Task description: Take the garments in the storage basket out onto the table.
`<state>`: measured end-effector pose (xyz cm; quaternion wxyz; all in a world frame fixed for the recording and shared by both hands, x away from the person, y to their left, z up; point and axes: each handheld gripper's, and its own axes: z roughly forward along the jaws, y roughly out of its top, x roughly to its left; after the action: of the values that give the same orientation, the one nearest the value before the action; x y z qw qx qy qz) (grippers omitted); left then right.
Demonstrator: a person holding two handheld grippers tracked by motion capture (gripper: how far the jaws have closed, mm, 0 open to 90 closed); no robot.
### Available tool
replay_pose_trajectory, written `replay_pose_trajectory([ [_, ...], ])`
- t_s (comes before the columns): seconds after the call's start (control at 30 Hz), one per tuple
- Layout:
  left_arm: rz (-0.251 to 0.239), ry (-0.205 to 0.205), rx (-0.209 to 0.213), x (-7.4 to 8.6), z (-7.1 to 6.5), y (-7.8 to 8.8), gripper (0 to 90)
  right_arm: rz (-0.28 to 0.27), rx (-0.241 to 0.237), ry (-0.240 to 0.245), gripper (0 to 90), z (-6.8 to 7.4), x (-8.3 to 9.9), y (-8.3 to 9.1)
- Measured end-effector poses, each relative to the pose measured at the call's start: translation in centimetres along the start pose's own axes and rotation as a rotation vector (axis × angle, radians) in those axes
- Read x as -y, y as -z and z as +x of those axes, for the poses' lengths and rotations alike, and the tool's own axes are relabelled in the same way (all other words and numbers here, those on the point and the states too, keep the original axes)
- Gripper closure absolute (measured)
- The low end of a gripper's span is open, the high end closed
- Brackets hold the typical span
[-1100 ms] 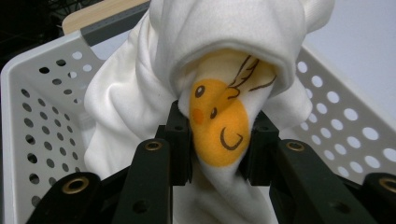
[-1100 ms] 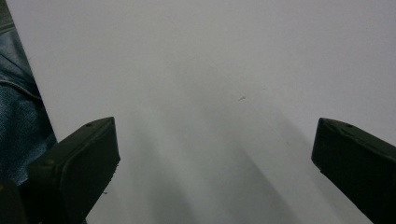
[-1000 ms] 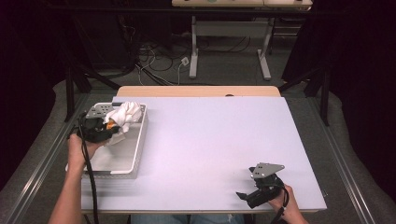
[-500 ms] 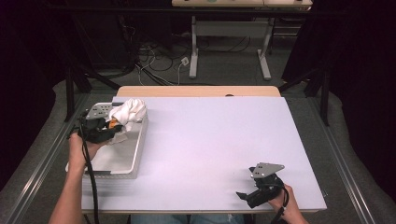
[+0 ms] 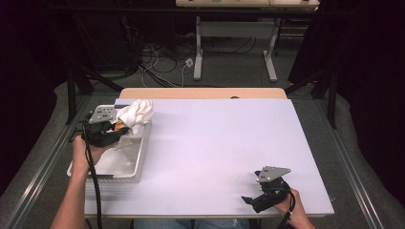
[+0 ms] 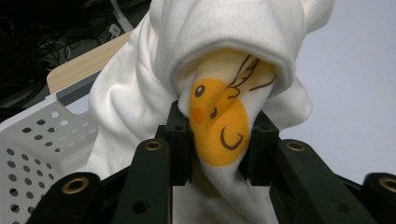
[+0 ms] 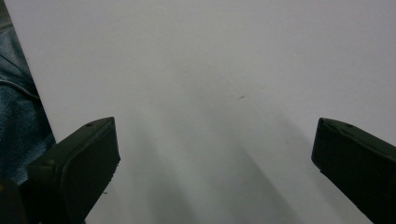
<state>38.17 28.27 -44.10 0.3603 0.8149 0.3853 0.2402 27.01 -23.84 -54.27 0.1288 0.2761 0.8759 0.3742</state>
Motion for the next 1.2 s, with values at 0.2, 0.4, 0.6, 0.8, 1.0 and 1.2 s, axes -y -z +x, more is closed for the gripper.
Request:
replay_pose_trajectory([
  [0.2, 0.003, -0.012, 0.013, -0.2, -0.3, 0.1, 68.3, -0.001, 0.0, -0.001, 0.5, 0.0, 0.0, 0.0],
  [0.4, -0.011, -0.021, 0.02, -0.5, -0.6, 0.2, 68.3, -0.002, 0.0, 0.0, 0.5, 0.0, 0.0, 0.0],
  [0.6, -0.026, -0.022, 0.026, -0.8, -0.9, 0.2, 68.3, -0.003, 0.0, 0.001, 0.5, 0.0, 0.0, 0.0],
  [0.8, -0.03, -0.031, 0.028, -1.0, -1.1, 0.2, 68.3, -0.003, 0.001, 0.001, 0.5, 0.0, 0.0, 0.0],
  [1.0, -0.036, -0.043, 0.026, -1.3, -1.3, 0.2, 68.3, -0.002, 0.001, 0.001, 0.5, 0.0, 0.0, 0.0],
  [1.2, -0.045, -0.057, 0.026, -1.7, -1.5, 0.4, 68.3, -0.001, 0.003, 0.0, 0.5, 0.0, 0.0, 0.0],
])
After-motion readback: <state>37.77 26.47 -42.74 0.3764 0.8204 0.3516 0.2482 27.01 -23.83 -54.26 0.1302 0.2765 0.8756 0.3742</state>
